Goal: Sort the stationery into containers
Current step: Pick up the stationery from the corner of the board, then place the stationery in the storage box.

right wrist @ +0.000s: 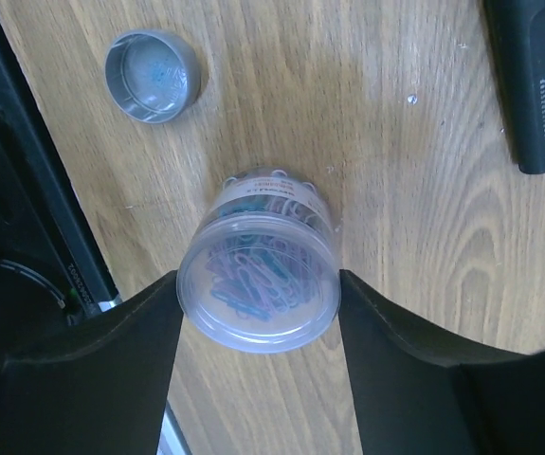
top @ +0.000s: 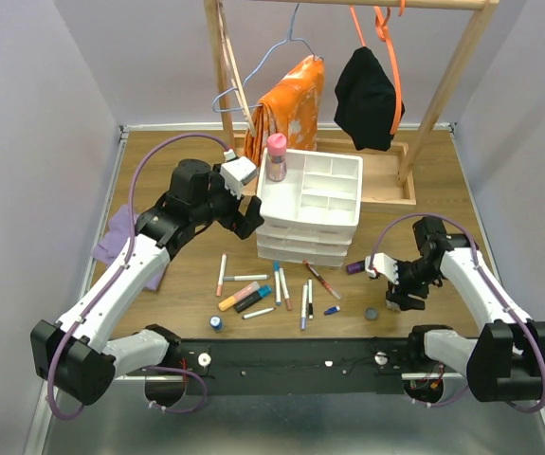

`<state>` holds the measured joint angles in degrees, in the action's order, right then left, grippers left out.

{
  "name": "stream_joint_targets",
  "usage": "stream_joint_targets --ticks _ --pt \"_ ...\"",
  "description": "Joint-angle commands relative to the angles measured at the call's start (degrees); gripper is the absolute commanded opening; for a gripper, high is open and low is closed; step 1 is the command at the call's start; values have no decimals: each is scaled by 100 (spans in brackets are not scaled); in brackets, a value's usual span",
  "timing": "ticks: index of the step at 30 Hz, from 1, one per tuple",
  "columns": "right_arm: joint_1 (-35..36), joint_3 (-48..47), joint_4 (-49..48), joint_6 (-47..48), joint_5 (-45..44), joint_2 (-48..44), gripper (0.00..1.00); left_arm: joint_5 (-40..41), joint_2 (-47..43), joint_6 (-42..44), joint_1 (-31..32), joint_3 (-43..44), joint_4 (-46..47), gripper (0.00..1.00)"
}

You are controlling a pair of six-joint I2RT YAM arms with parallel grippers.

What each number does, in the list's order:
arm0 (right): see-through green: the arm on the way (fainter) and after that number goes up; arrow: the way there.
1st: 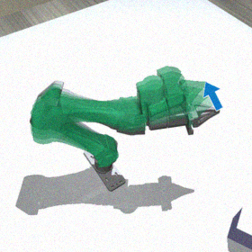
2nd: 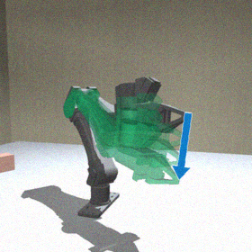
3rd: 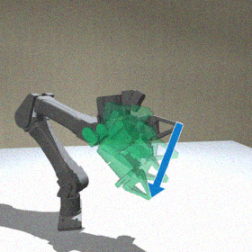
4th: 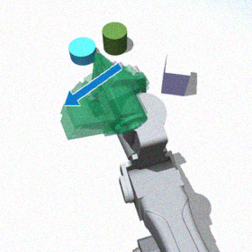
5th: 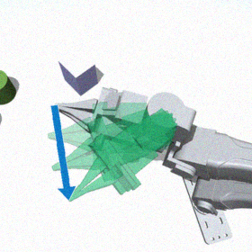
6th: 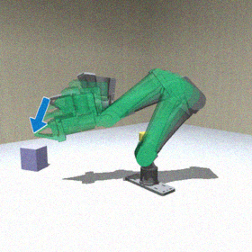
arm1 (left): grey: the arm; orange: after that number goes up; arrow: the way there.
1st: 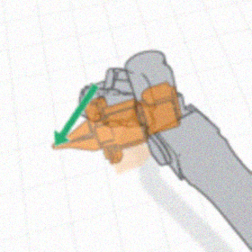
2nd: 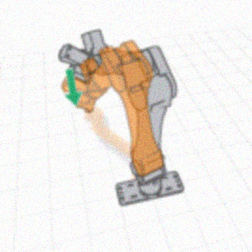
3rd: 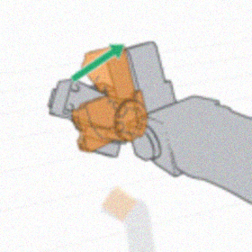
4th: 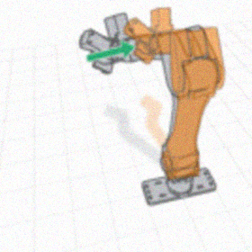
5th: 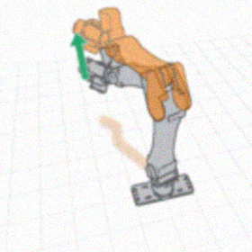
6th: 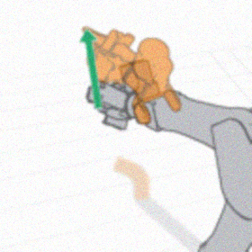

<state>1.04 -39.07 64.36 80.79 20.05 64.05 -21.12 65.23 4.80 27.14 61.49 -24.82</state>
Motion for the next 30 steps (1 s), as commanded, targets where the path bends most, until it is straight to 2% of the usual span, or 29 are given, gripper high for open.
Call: stream_joint_targets --ticks 1,3,7,11,16,25,30 --pt "-16 -154 94 173 78 64 61 -41 25 -84 -156 143 135 99" --pt "-25 -145 68 173 86 -24 52 -58 51 -111 -191 143 162 99" --pt "-16 -241 76 156 69 -471 44 -76 77 -76 -226 231 118 99" --pt "-16 -917 742 59 183 -780 38 -67 -19 -23 -226 197 117 99" --pt "-16 -2480 1517 -361 543 -711 35 -93 -239 -49 -226 -5 197 99" --pt "-16 -4959 1518 -1460 868 -25 35 -41 -555 144 -226 152 126 99" --pt "-7 -6760 1510 -2214 1623 843 35 29 -661 153 -253 91 126 99"
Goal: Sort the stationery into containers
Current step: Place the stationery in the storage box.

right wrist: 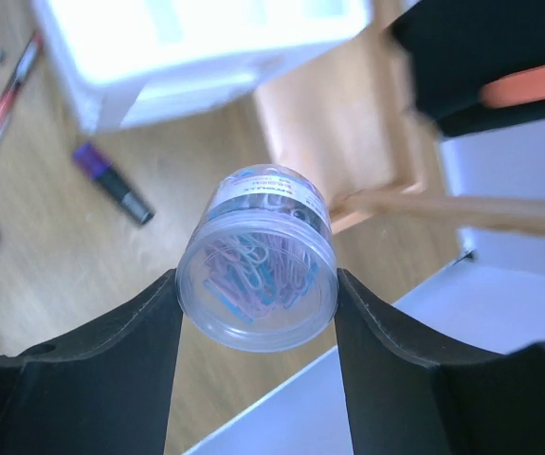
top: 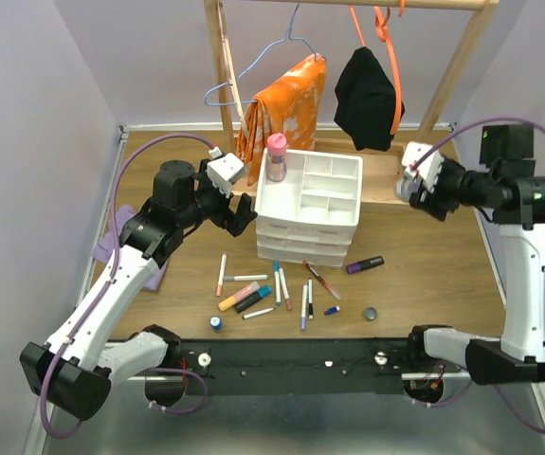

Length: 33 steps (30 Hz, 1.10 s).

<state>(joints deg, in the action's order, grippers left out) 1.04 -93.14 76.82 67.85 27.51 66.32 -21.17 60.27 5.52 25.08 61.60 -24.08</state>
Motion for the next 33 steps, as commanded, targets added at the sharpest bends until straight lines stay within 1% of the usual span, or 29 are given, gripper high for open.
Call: stream_joint_targets --ticks 1,2,3,5,7,8,9,11,12,14,15,18,21,26,33 --pt "-7 -1643 264 -1080 1027 775 35 34 -182 72 -56 54 43 99" --pt "2 -1898 264 -1247 1316 942 35 34 -200 37 -56 45 26 99" --pt "45 -2362 246 -1623 1432 1292 35 34 -209 28 -73 36 34 99" --pt "212 -2681 150 -1959 1555 1566 35 25 -217 -16 -100 36 26 99" --pt "659 -2858 -17 -2433 1460 1760 35 34 -226 -33 -143 62 26 99" --pt "878 -2850 -218 -2548 1190 1796 35 34 -226 -33 -161 71 34 99" --pt "1394 -2815 -324 -2749 1013 1822 35 34 -226 -33 -179 80 34 99" --pt "1898 -2753 -517 -2900 557 1945 35 34 -244 -60 -249 89 26 99" --pt "2361 -2744 -545 -3066 397 2007 35 25 -235 -68 -284 80 34 99" --pt "2777 -2797 -554 -3216 -58 2234 34 -1 -279 -95 -372 62 43 99" --pt "3092 -2832 -562 -3400 -218 2305 34 -1 -279 -112 -407 45 43 99" --pt "3446 -2973 -650 -3795 -631 2577 33 -28 -358 -165 -557 -26 61 99" --pt "3622 -3148 -738 -3981 -1001 2832 32 -54 -472 -218 -706 -131 70 99" --pt "3816 -3359 -783 -4210 -1379 3158 32 -80 -595 -288 -820 -350 122 99" --pt "4115 -3518 -782 -4351 -1520 3641 32 -133 -666 -385 -864 -544 280 99"
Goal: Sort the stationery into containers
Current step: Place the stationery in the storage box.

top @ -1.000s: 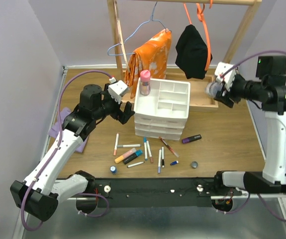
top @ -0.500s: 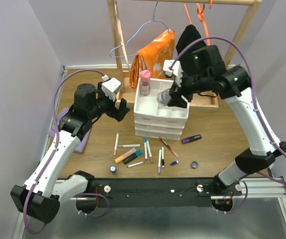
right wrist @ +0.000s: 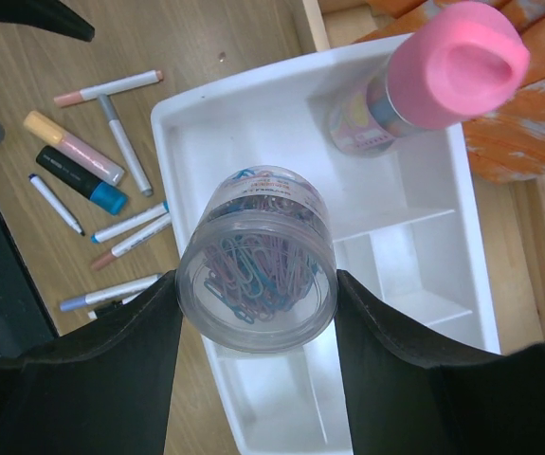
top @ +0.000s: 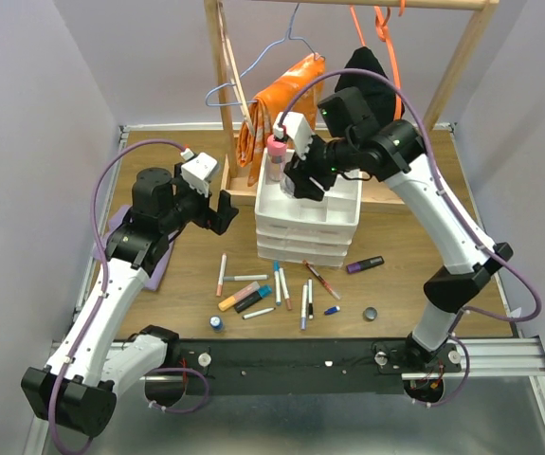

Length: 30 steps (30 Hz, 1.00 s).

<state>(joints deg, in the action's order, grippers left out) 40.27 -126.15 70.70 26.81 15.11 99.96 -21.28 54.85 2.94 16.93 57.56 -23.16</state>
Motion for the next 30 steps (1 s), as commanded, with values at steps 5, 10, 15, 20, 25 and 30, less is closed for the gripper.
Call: stream_joint_targets --ticks 5,10,15,20,25,30 --pt "350 -358 -74 -229 -448 568 32 -122 -176 -153 -67 -271 241 99" --pt "394 -428 -30 -220 -658 867 32 -122 -247 -171 -111 -342 259 99" --pt "429 -586 67 -202 -834 1104 33 -122 -291 -171 -155 -403 285 99" --pt "447 -595 67 -202 -940 1218 43 -131 -308 -171 -190 -447 277 99" --pt "473 -656 23 -307 -835 1175 65 -105 -308 -180 -199 -447 303 99" --pt "473 -631 -21 -439 -756 1061 76 10 -264 -197 -199 -395 277 99"
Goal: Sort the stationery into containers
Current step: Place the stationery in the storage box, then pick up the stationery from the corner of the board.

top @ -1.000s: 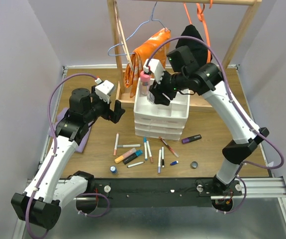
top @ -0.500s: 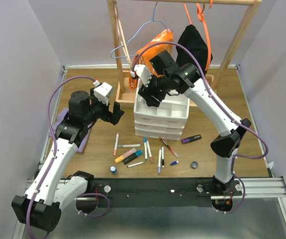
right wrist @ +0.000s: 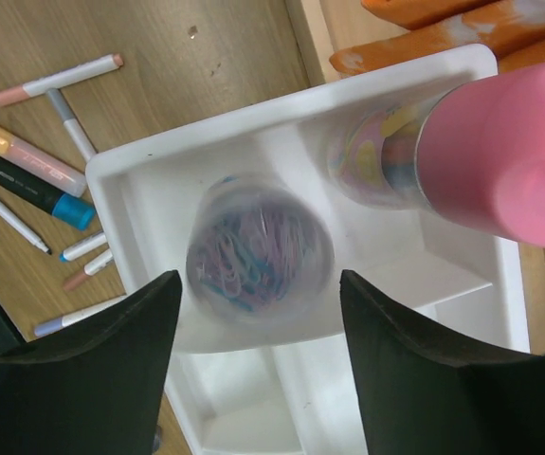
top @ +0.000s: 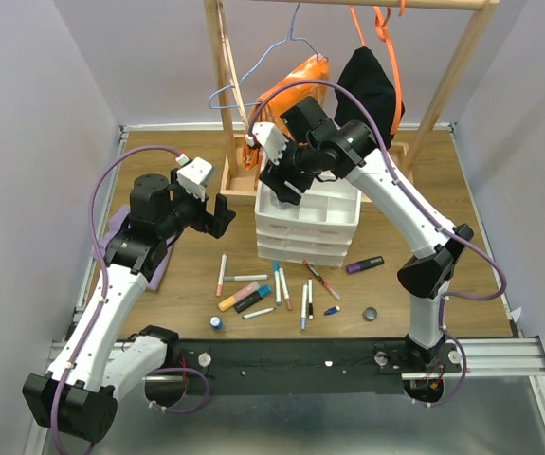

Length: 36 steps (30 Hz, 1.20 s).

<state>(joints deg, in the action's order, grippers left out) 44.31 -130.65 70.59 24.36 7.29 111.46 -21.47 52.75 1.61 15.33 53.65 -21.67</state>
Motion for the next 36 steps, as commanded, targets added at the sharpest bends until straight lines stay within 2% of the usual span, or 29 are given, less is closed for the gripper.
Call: stream_joint_targets --ticks 1,3,4,9,13,16,20,26,30,33,36 --pt "60 -163 -27 -238 53 -133 81 29 -46 -73 -39 5 119 99" --pt "60 -119 -19 -265 88 -186 82 12 -28 -73 -39 14 110 99" --pt "60 -66 -10 -291 80 -203 87 -6 -19 -81 -39 14 119 99" --pt "60 -39 60 -370 27 -353 88 -24 -28 -99 -39 75 50 99" --pt "60 65 262 -485 1 -704 88 222 -72 233 -39 190 -249 99" --pt "60 828 254 -319 0 -1327 88 468 -177 567 -39 173 -495 99" --pt "60 1901 192 -19 132 -2180 86 346 -423 1314 -39 50 -864 99" --pt "68 3053 211 411 413 -3120 78 162 -616 1456 -39 -222 -1471 99" --pt "60 3599 -326 500 449 -3701 77 -365 -757 2140 -39 -241 -2198 96" --pt "68 3704 -502 403 598 -3816 72 -752 -837 3396 -39 -153 -3093 92" --pt "60 3766 -704 377 949 -3781 72 -622 -854 4417 -39 -135 -3824 94"
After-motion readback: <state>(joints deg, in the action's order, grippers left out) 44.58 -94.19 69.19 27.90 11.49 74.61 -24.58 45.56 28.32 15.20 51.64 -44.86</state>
